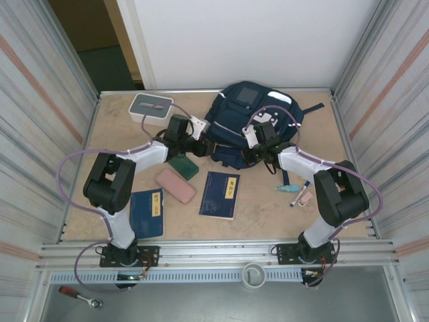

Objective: Pack books, pencil case, and school supplies into a backpack

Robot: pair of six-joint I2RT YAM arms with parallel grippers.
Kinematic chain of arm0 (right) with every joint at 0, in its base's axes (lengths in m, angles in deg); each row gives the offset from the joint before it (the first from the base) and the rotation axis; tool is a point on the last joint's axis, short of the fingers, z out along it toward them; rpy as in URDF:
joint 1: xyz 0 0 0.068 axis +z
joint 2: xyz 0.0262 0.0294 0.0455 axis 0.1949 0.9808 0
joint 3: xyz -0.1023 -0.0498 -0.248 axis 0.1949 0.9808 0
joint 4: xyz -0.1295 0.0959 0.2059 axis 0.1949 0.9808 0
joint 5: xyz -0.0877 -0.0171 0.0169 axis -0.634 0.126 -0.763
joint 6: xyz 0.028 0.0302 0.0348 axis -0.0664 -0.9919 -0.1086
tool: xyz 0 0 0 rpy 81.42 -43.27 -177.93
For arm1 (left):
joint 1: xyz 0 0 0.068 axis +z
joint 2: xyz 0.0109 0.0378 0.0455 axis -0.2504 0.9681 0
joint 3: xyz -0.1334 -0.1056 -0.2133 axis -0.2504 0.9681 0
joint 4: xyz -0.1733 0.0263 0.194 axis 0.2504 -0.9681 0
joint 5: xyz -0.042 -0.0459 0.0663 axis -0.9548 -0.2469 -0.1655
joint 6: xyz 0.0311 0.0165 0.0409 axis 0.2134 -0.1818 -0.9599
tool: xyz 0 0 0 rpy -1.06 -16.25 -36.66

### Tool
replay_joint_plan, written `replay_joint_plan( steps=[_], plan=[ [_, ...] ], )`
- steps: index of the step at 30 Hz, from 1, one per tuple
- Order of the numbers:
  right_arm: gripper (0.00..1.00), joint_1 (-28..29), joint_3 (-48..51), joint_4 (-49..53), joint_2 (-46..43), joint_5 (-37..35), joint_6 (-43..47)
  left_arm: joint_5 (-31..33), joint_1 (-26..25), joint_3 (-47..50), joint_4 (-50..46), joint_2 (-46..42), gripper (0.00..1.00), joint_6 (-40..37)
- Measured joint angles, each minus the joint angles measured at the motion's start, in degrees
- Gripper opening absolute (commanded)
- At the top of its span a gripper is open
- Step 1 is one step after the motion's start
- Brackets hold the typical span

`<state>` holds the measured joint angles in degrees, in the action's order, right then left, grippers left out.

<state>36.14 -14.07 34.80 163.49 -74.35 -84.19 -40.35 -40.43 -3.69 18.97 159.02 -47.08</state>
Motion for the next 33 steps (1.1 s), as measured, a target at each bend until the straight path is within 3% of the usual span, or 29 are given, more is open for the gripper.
replay_joint_plan(
  steps=[18, 25, 33],
  plan=[
    [0.0, 0.26, 0.0, -0.04, 0.17, -0.17, -0.04, -3.19, 1.64, -6.03, -8.17, 5.2, 0.52, -6.47],
    [0.0, 0.59, 0.0, -0.02, 0.37, -0.39, -0.04, -6.03, 1.95, -8.2, -8.61, 8.57, 0.45, -7.23],
    [0.0, 0.63, -0.07, 0.07, 0.92, -0.52, -0.13, -6.36, 2.29, -8.28, -8.72, 8.81, 0.28, -8.46]
  ],
)
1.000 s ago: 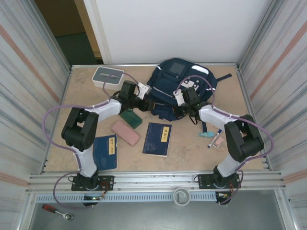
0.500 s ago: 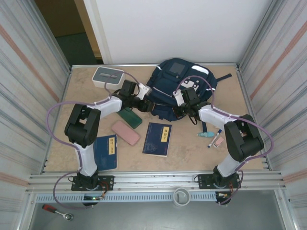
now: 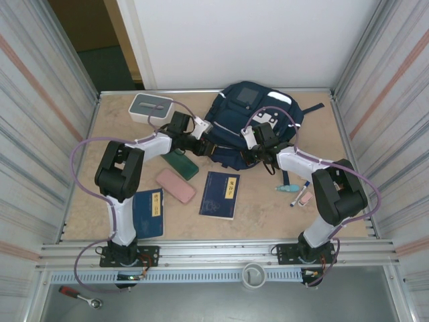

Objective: Pack books, pencil case, and school supplies into a backpack

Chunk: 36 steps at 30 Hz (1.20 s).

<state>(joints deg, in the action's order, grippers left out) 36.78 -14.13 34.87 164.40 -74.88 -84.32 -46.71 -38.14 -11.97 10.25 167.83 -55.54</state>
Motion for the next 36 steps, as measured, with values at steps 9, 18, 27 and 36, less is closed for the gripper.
replay_joint_plan(
  steps=[9, 18, 27, 36],
  plan=[
    [0.0, 0.11, -1.51, 1.81, 0.07, -1.16, -0.02, 1.79, -0.09, 0.81, 0.39, -0.39, 0.0, -1.62],
    [0.0, -0.98, -1.49, 3.1, -0.46, -3.21, 1.16, 11.56, -0.48, 4.0, 1.81, -5.09, 0.0, -1.66],
    [0.39, -1.84, -1.51, 5.07, -2.29, 0.24, 2.23, 12.04, -2.78, 6.36, 2.99, -7.58, 0.0, 1.14],
    [0.58, 1.64, -6.12, 1.97, -2.64, 9.33, 2.45, 6.45, -5.79, 6.36, 3.23, -10.34, 0.0, 4.31]
  ],
)
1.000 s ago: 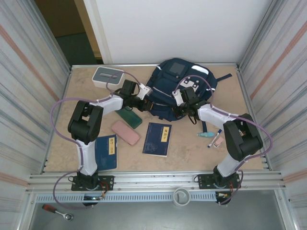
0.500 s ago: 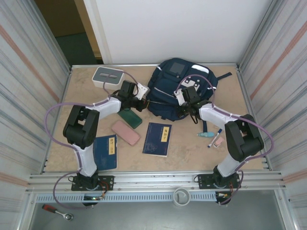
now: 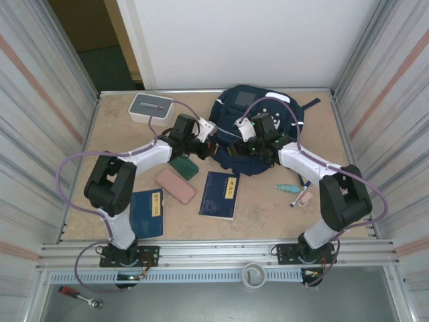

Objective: Pack books, pencil case, and school supplies into a backpack

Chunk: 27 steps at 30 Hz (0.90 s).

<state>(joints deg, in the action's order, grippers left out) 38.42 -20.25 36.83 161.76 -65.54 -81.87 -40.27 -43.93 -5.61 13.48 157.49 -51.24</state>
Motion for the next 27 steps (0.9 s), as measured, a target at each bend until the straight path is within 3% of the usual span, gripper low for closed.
replay_joint_plan(
  steps=[7, 10, 12, 15, 27],
  plan=[
    [0.53, 1.27, -2.05, -2.16, 6.6, 3.28, 0.81, -1.49, -0.5, 0.17, -0.07, -0.81, 0.0, 0.9],
    [0.37, 1.25, -2.05, -2.34, 8.0, 3.04, 1.05, -1.49, -0.46, 0.24, -0.07, -1.09, 0.0, 0.9],
    [0.17, 1.22, -2.05, -2.71, 8.39, 2.71, 1.16, -1.49, -0.37, 0.57, 0.0, -1.2, 0.0, 0.92],
    [0.01, 1.27, -2.01, -2.78, 8.39, 2.62, 1.92, -1.4, -0.15, 1.01, 0.2, -1.2, 0.0, 0.96],
    [0.0, -0.66, 5.35, -3.63, -0.09, 3.34, 2.6, 8.9, 2.86, 1.05, -1.07, -2.8, 0.0, 1.11]
  ],
)
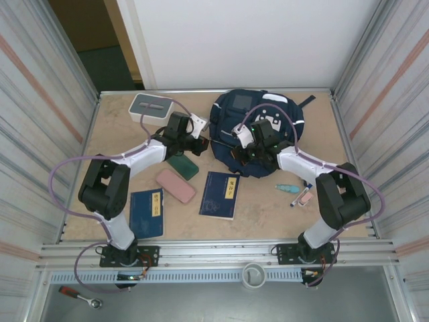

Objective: Pack books, pencil case, and school supplies into a backpack

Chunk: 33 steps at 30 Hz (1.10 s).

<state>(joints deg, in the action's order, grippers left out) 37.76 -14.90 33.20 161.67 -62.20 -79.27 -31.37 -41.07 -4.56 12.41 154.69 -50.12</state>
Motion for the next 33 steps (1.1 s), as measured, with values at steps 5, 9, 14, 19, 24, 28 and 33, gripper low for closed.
replay_joint_plan(
  steps=[5, 9, 14, 19, 24, 28, 33],
  plan=[
    [0.03, -0.42, 0.48, 0.55, -0.24, -0.26, 0.04, 0.5, 0.0, -0.61, -1.84, 0.02, 0.0, 0.76],
    [0.09, -1.62, -3.52, 6.14, 0.57, -3.21, -1.16, -4.22, 0.17, 0.15, 0.74, 0.0, 0.0, 3.5],
    [0.29, -2.51, -8.37, 12.22, 0.74, -7.65, -2.95, -9.14, -0.46, 1.11, 4.31, -0.7, 0.0, 7.45],
    [0.52, -4.02, -2.78, 11.69, -6.05, -6.05, -2.16, -11.26, -2.64, 1.2, 4.22, -2.38, 0.0, 9.07],
    [0.63, -3.78, -1.05, 8.39, -9.86, -0.33, -1.14, -12.72, -4.28, 1.38, 3.21, -2.64, 0.0, 9.22],
    [0.65, -1.36, -2.86, 6.95, -5.92, 2.34, 0.5, -12.98, -4.59, 1.64, 2.21, -2.64, 0.0, 9.2],
    [0.47, 0.74, -4.85, 5.73, 0.13, 3.82, 1.55, -12.79, -4.57, 1.68, 1.99, -2.8, 0.0, 9.18]
  ],
)
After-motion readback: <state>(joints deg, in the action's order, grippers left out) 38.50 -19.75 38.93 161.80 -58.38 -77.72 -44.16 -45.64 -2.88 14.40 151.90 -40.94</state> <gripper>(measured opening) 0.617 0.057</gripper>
